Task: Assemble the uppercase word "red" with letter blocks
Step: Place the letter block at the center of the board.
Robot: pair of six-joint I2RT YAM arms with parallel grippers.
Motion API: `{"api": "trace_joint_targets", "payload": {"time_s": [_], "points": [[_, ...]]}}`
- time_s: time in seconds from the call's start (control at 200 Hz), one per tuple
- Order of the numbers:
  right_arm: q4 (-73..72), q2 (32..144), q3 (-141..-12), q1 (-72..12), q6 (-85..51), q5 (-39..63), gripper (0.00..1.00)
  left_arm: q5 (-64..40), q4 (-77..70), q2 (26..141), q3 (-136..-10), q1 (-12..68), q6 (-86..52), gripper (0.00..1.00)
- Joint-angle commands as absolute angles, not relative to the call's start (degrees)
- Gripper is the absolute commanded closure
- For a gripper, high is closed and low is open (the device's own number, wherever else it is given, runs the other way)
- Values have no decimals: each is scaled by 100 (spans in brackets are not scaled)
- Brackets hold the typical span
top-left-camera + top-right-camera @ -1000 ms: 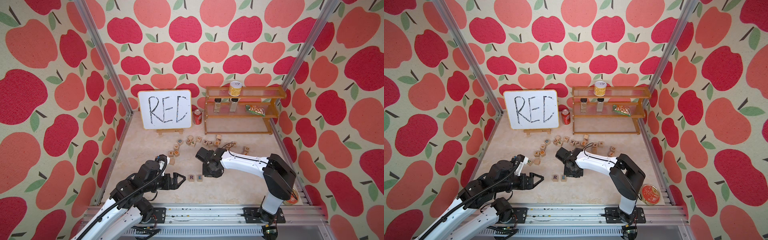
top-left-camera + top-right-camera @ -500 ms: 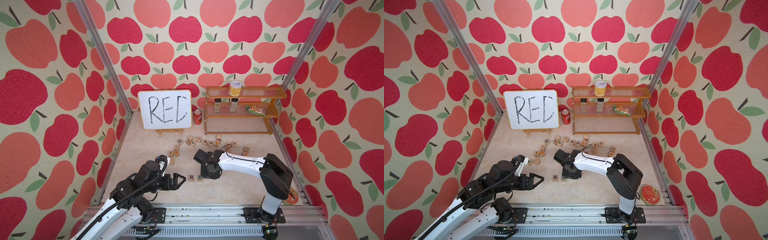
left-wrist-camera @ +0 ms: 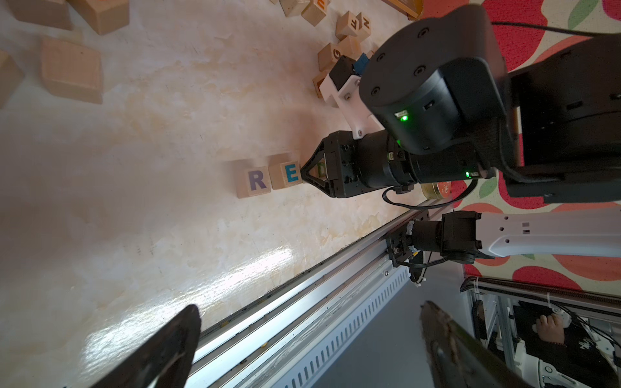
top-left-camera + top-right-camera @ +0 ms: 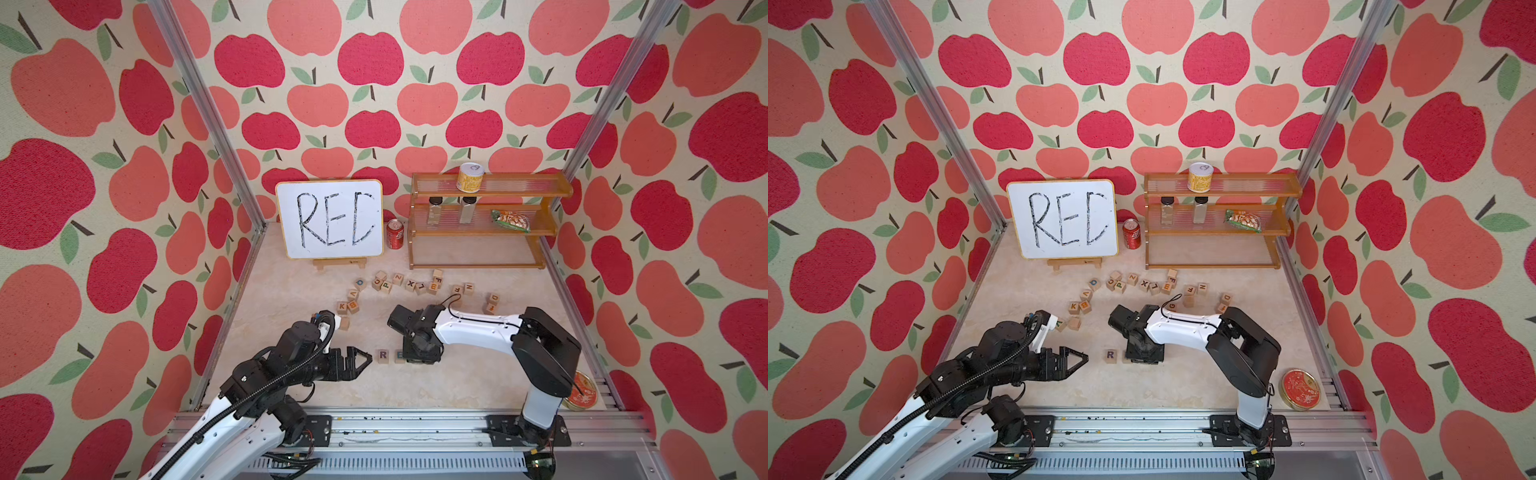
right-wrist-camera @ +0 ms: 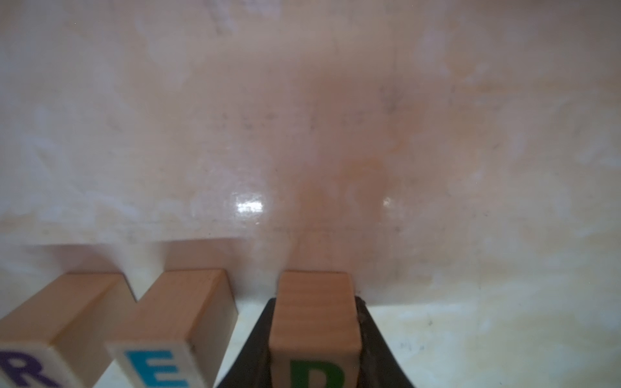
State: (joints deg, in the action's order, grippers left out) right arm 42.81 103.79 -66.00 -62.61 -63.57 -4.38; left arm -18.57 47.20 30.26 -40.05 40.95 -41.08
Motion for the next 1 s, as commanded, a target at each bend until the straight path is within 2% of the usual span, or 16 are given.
{"api": "trace_joint_targets", "payload": {"time_s": [0.0, 0.555, 0.995], "points": [[4237, 10516, -6546, -6290, -6441, -369, 92, -1802, 4812, 2997, -3929, 4121, -4120, 1], [4520, 10736, -6873, -6283, -6170, -429, 70, -1808, 4753, 3031, -3904, 4125, -4069, 1], [4930, 10925, -7255, -6291, -5837, -510, 67, -1825, 4677, 3102, -3881, 4121, -4008, 1]]}}
